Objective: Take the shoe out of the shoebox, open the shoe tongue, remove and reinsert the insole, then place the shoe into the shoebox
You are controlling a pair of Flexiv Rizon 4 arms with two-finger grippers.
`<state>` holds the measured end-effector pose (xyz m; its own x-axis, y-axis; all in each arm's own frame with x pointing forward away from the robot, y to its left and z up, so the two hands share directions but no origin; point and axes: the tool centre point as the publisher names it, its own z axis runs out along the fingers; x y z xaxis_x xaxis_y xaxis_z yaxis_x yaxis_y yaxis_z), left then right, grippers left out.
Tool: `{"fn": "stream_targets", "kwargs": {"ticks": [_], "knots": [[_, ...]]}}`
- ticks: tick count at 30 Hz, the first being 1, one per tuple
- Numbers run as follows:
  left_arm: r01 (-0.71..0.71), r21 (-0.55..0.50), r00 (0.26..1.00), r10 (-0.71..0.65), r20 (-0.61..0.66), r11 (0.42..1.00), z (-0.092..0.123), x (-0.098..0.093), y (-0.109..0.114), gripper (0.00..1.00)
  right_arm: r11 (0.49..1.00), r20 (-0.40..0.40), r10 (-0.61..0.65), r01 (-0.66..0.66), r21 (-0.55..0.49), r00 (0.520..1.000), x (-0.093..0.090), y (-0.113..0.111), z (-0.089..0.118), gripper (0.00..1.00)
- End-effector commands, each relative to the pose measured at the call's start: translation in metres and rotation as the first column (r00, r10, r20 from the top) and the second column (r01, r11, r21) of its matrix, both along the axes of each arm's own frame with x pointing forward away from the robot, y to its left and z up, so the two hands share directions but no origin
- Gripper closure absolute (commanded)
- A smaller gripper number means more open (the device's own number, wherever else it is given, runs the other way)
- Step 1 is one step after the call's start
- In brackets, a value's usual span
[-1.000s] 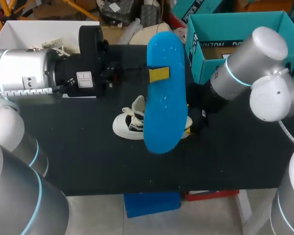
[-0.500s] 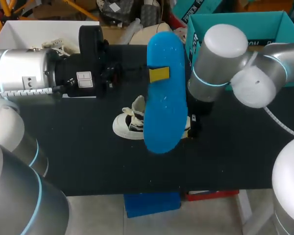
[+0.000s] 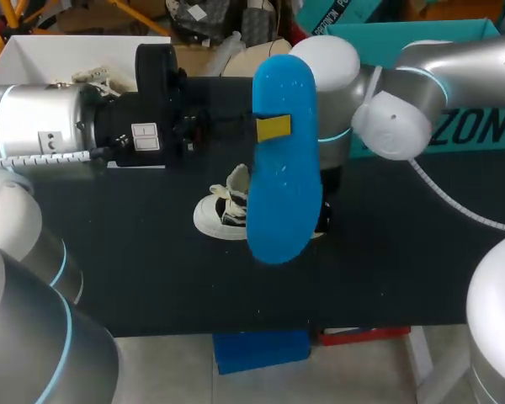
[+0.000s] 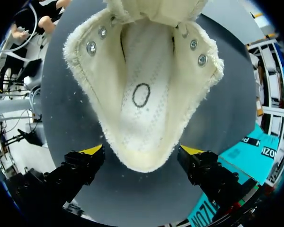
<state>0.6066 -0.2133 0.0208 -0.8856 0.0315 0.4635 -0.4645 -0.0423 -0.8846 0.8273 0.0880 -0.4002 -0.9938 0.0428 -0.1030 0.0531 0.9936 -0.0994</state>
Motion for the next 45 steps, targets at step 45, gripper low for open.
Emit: {"fn": "stream_targets", "kwargs": {"ticks": [45], "knots": [[-0.009, 0.002, 1.000, 0.009, -0.002, 1.000, 0.001, -0.005, 0.000, 1.00, 0.498, 0.134, 0.092, -0.162, 0.852, 0.987, 0.007, 0.003, 0.007, 0.00]]}}
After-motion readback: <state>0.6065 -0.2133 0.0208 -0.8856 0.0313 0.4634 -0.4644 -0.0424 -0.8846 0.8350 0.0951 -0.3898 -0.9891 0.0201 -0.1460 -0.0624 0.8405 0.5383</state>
